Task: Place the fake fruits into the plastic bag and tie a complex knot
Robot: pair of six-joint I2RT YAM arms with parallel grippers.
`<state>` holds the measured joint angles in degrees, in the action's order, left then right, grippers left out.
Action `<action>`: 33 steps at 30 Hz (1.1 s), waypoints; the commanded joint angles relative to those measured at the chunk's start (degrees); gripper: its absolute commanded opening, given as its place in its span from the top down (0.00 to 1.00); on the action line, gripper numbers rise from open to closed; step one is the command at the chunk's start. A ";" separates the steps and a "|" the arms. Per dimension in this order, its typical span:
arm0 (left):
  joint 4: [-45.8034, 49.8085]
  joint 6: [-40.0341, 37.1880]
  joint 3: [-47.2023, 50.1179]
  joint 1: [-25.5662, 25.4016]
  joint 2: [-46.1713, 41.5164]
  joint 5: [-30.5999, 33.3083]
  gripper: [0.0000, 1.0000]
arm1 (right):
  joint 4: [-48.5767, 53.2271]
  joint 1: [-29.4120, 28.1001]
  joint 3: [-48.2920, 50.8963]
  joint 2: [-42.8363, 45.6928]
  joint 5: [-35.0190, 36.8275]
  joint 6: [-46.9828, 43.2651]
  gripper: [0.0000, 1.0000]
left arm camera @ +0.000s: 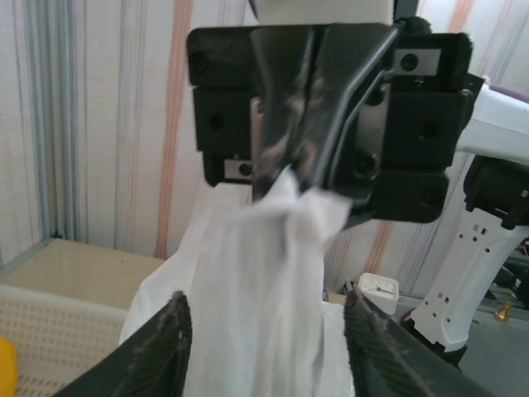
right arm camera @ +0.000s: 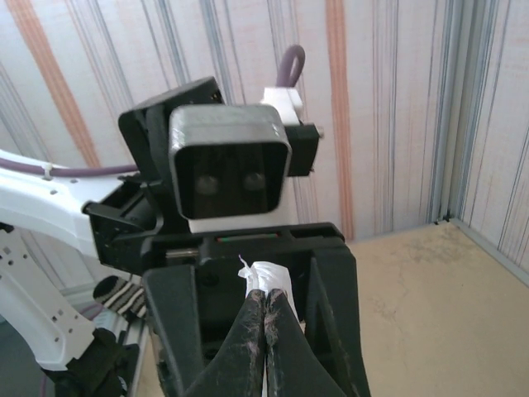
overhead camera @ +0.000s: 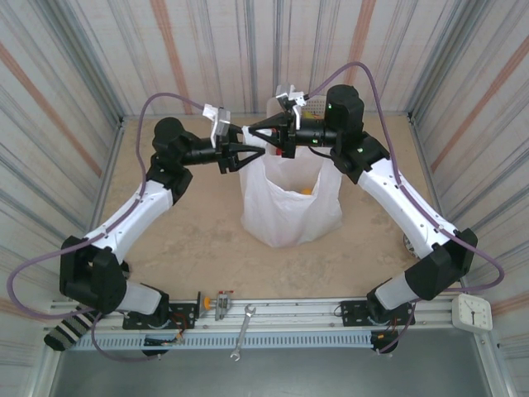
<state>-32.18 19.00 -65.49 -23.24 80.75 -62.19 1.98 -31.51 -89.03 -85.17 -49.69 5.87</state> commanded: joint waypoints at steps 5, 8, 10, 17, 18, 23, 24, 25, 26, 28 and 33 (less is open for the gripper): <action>-2.45 -0.52 0.37 -1.16 1.34 -2.69 0.80 | -0.37 -0.31 -1.84 0.33 1.54 2.16 1.00; -2.03 -0.97 1.93 -1.44 1.40 -2.60 0.88 | -0.57 -0.18 -2.56 0.14 2.53 3.39 1.00; -1.75 -1.01 3.09 -1.45 1.38 -2.52 0.93 | -0.57 0.03 -3.02 0.01 2.91 3.96 1.00; -1.70 -1.31 8.17 -1.97 1.42 -1.22 0.95 | -0.38 0.83 -4.37 0.02 4.10 4.86 1.00; -1.53 -1.50 8.65 -2.06 1.54 -1.08 0.95 | -0.39 0.90 -4.51 0.01 4.08 4.85 1.00; -2.45 -1.25 11.56 -2.15 2.26 -0.65 0.87 | -0.55 1.10 -4.66 0.18 4.11 4.94 1.00; -2.81 -1.21 11.83 -2.16 2.37 -0.86 0.87 | -0.57 1.12 -4.66 0.18 4.12 5.02 1.00; -3.03 -1.15 11.96 -2.22 2.57 -0.98 0.87 | -0.66 1.10 -4.66 0.18 4.08 5.10 1.00; -3.22 -1.21 12.06 -2.32 2.90 -1.15 0.89 | -0.62 1.10 -4.66 0.13 4.12 5.12 1.00; -3.77 -1.04 12.38 -2.64 3.37 -1.34 0.91 | -0.66 1.22 -4.58 0.30 4.36 5.03 1.00; -7.96 0.14 14.71 -2.77 4.45 -1.11 0.92 | -0.66 1.45 -4.77 0.47 4.43 5.13 1.00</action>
<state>-37.69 18.70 -52.71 -25.54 83.85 -61.87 4.82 -30.61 -91.61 -86.21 -46.04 10.07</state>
